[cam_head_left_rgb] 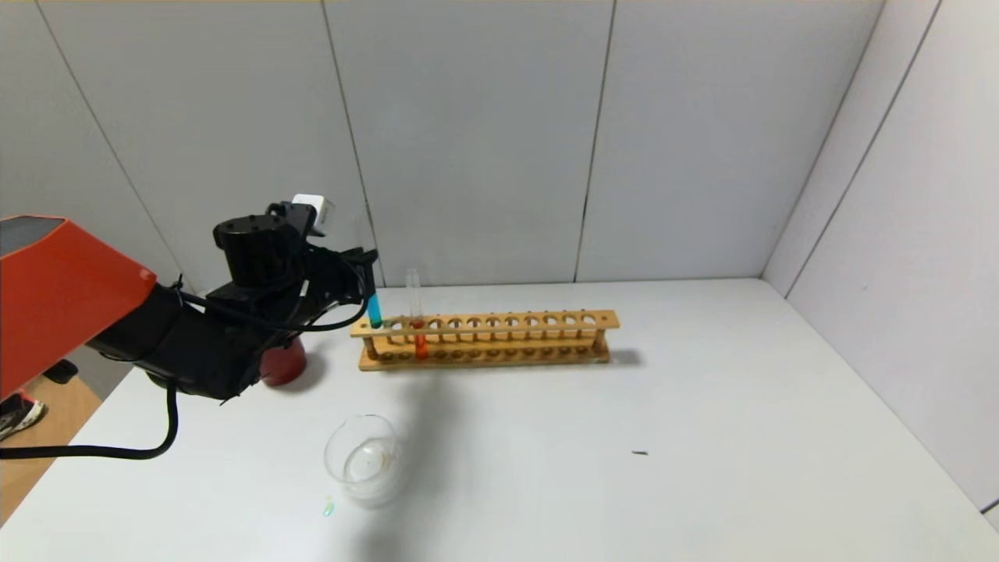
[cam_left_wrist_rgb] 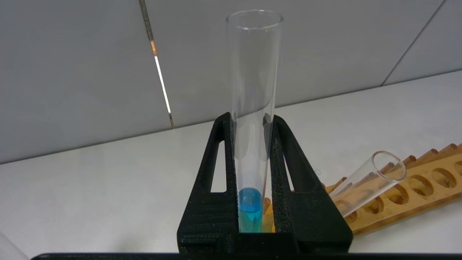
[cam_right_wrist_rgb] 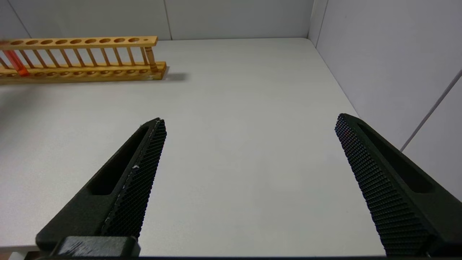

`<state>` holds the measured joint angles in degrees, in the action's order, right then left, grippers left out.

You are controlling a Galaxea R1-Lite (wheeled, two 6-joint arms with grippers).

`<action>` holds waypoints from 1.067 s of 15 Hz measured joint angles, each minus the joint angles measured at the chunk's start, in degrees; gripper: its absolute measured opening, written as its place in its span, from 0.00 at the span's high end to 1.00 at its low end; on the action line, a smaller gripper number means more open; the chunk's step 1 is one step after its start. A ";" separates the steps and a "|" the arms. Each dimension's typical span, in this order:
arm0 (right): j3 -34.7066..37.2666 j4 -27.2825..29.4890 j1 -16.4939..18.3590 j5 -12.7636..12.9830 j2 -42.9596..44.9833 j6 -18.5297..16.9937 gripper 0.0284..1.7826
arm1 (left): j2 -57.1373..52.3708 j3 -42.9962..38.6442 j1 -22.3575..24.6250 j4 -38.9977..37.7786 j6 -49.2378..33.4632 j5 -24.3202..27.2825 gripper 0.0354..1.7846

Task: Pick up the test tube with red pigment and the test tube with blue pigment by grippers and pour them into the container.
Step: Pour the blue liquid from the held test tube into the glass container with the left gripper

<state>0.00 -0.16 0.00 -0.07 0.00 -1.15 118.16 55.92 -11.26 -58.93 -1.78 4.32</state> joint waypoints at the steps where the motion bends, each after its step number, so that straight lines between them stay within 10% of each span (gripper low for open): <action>1: 0.00 0.00 0.00 0.00 0.00 0.02 0.04 | -0.22 0.09 0.02 -0.09 0.02 -0.07 0.85; 16: 0.00 0.00 0.00 0.00 0.00 0.00 0.04 | -10.34 -1.95 -2.45 9.65 -1.52 -2.11 0.85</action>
<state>0.00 -0.16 0.00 -0.07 0.00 -1.15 107.83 53.97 -13.71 -49.27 -3.30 2.21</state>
